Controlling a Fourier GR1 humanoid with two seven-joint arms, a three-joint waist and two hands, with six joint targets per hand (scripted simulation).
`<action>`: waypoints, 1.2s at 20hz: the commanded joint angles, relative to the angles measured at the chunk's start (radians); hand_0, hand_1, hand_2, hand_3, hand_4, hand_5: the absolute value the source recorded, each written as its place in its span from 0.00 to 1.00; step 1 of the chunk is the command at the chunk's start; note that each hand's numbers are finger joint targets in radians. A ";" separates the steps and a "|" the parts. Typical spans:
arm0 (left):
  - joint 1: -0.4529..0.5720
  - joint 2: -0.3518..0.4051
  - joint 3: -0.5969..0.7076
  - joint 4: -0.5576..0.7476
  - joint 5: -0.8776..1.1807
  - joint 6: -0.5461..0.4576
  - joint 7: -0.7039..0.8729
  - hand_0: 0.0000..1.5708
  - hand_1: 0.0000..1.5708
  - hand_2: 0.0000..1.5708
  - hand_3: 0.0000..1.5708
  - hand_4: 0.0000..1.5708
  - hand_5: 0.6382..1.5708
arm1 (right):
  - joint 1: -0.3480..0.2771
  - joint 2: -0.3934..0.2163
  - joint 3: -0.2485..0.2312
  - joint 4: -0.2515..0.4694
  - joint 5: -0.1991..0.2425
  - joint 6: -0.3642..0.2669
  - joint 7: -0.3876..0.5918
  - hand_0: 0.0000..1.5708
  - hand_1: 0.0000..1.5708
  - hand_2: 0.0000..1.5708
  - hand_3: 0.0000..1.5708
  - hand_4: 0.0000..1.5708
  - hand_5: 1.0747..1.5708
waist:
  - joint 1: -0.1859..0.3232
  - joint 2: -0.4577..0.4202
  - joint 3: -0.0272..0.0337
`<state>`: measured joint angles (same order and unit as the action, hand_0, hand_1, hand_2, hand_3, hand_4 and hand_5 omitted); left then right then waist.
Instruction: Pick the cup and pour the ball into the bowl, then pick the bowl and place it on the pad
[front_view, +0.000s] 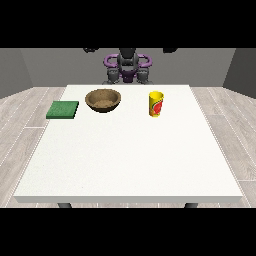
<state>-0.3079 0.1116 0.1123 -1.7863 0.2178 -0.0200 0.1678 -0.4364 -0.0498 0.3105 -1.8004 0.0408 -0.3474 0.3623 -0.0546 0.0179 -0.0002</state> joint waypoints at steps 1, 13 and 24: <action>-0.111 0.047 0.034 0.058 -0.088 0.028 -0.093 0.00 0.00 0.00 0.00 0.00 0.89 | -0.022 -0.023 -0.058 -0.006 -0.047 0.058 -0.110 0.00 0.00 0.00 0.00 0.00 1.00 | -0.054 0.149 0.0009; 0.022 0.039 0.107 0.493 -0.112 -0.086 -0.593 0.00 0.00 0.00 0.00 0.00 0.82 | 0.025 -0.064 -0.114 -0.120 -0.052 0.125 -0.092 0.00 0.00 0.00 0.00 0.00 0.99 | -0.073 0.197 -0.0005; -0.094 0.039 0.125 0.856 -0.148 -0.078 -0.797 0.00 0.00 0.00 0.00 0.00 0.86 | 0.092 -0.075 -0.209 -0.146 -0.131 0.218 -0.120 0.00 0.00 0.00 0.00 0.00 0.99 | -0.087 0.183 -0.0001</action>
<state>-0.3810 0.1659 0.2434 -1.0248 0.0800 -0.0992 -0.5625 -0.3942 -0.1237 0.1287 -1.9593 -0.0720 -0.1632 0.2998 -0.1492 0.2017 -0.0007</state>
